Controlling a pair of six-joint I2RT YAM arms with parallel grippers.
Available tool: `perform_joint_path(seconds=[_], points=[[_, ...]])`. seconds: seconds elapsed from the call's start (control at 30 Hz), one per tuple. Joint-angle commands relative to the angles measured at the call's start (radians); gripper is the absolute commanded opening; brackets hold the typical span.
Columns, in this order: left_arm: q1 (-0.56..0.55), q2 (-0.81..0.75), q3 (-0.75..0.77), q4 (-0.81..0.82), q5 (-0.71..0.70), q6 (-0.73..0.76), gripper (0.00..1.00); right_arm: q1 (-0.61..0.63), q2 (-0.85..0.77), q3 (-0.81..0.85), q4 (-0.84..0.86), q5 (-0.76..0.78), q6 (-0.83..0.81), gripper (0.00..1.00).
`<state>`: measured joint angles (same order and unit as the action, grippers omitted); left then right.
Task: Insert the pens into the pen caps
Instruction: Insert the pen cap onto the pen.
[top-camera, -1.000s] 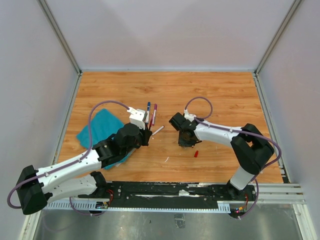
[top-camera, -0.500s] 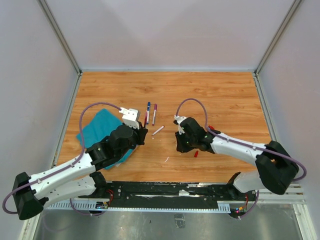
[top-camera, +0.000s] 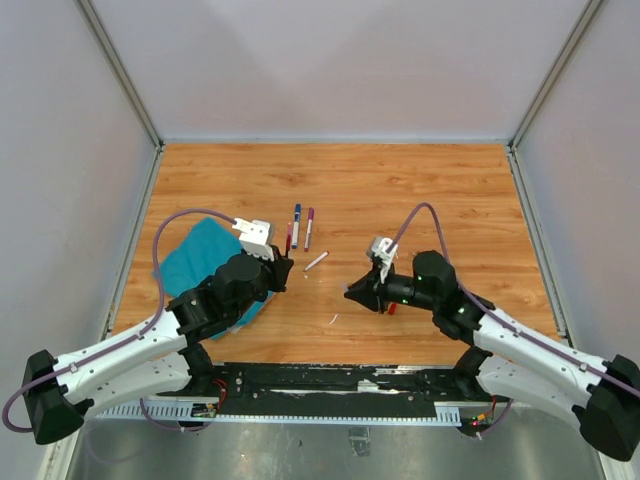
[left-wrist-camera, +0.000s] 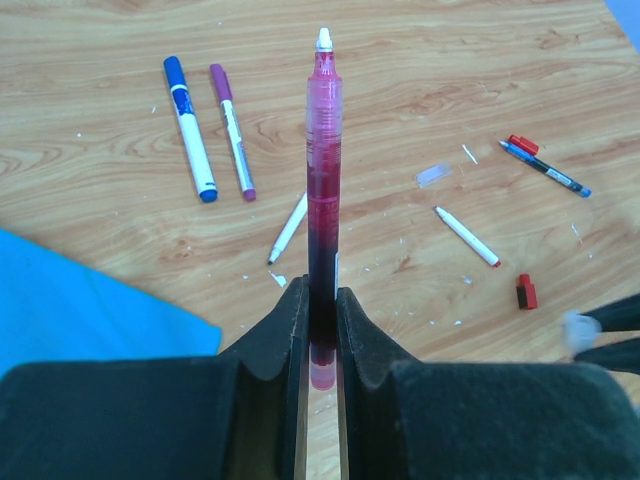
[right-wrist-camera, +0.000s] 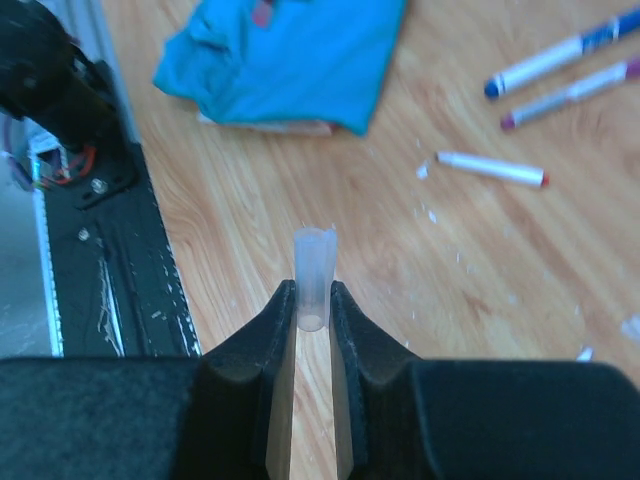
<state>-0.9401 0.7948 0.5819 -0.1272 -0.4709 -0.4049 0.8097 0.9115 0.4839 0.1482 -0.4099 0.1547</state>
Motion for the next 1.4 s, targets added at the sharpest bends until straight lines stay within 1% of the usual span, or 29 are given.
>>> perform_joint_path(seconds=[0.0,0.2,0.4,0.77,0.83,0.97,1.07,1.17,1.3,1.37], points=[[-0.006,-0.017,-0.015,0.059,0.020,-0.006,0.00,0.013,-0.121,-0.068,0.208,-0.140,-0.084,0.01],[-0.006,-0.027,-0.026,0.086,0.046,0.004,0.00,0.013,-0.244,-0.109,0.290,-0.226,-0.200,0.01],[-0.006,-0.038,-0.039,0.098,0.053,0.006,0.01,0.013,-0.340,-0.170,0.423,-0.277,-0.296,0.01],[-0.006,-0.039,-0.052,0.134,0.093,0.031,0.00,0.015,-0.359,-0.177,0.482,-0.366,-0.368,0.01],[-0.006,-0.041,-0.056,0.144,0.112,0.035,0.01,0.014,-0.364,-0.177,0.490,-0.331,-0.362,0.01],[-0.006,-0.040,-0.057,0.162,0.152,0.044,0.01,0.015,-0.349,-0.126,0.442,-0.116,-0.235,0.01],[-0.006,-0.039,-0.061,0.177,0.178,0.048,0.00,0.014,-0.316,-0.078,0.397,-0.033,-0.107,0.01],[-0.006,-0.033,-0.060,0.189,0.194,0.051,0.00,0.015,-0.262,-0.009,0.281,0.072,0.063,0.01],[-0.006,-0.023,-0.054,0.198,0.209,0.049,0.00,0.015,-0.169,0.134,0.036,0.274,0.330,0.01],[-0.006,-0.017,-0.052,0.207,0.227,0.049,0.01,0.015,-0.119,0.173,-0.036,0.319,0.467,0.01]])
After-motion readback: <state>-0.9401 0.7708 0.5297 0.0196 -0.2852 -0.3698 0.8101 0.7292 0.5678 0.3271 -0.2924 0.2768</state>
